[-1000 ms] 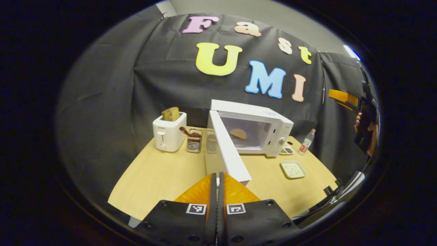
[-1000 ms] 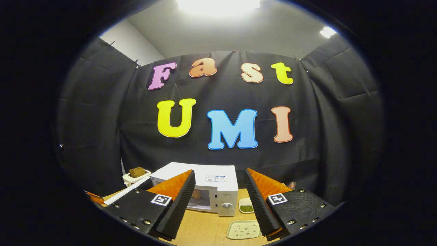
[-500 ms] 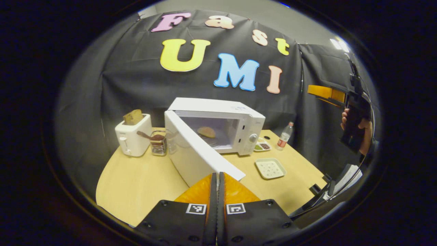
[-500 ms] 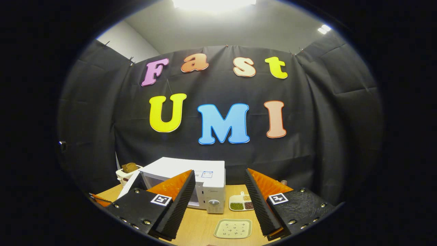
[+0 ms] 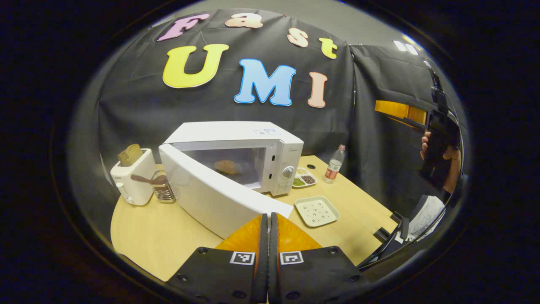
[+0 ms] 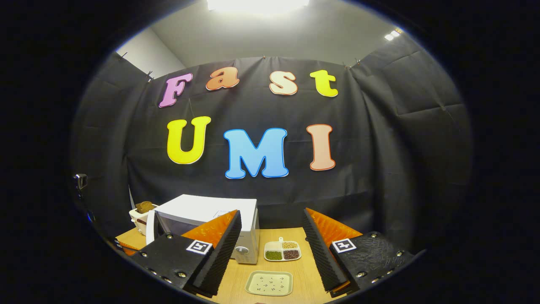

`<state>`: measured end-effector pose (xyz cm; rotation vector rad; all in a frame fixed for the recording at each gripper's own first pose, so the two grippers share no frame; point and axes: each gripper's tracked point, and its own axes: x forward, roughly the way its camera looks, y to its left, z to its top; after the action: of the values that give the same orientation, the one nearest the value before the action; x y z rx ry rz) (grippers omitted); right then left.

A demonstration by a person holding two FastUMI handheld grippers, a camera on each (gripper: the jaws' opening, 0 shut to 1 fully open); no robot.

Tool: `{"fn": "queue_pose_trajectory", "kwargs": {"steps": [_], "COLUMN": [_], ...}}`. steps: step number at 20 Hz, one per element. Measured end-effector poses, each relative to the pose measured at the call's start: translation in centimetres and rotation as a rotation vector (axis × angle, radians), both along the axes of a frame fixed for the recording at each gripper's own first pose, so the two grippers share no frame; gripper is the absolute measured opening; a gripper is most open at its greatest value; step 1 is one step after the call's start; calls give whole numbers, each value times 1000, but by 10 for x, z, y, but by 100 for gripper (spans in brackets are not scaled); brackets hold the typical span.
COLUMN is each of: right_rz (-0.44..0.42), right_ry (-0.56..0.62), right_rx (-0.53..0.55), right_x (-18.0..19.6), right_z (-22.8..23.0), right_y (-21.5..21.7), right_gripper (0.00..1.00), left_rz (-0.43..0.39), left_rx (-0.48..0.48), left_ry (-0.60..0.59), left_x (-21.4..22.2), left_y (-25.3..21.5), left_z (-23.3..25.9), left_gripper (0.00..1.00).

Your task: Open the microwave oven with the left hand, put the food in, and close the microwave oven.

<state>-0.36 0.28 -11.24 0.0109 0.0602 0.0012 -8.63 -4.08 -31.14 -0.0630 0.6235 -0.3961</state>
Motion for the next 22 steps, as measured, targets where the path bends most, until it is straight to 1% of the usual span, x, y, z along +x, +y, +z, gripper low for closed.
{"fn": "queue_pose_trajectory", "kwargs": {"steps": [4, 8, 10, 14, 18, 22], "right_rz": [-28, -42, -47, -54, -57, -47], "right_ry": [10, 15, 20, 30, 42, 25], "right_rx": [1, -18, -20, -25, -4, -11], "right_x": [1, 2, 2, 5, 11, 19], "right_z": [-4, -6, -8, -10, -14, -7], "right_y": [-16, -26, -29, -34, -36, -36], "right_gripper": [88, 88, 88, 88, 88, 88], "left_rz": [-13, -72, -88, -79, -65, -95], "left_rx": [-16, -6, 3, -8, -22, 13], "left_ry": [-8, -16, -13, -14, -4, -11], "left_x": [21, 35, 40, 61, 84, 106], "left_y": [-15, -31, -35, -45, -58, -69], "left_z": [0, -4, -10, -16, -22, -27], "left_gripper": [8, 7, 7, 7, 7, 8]}}
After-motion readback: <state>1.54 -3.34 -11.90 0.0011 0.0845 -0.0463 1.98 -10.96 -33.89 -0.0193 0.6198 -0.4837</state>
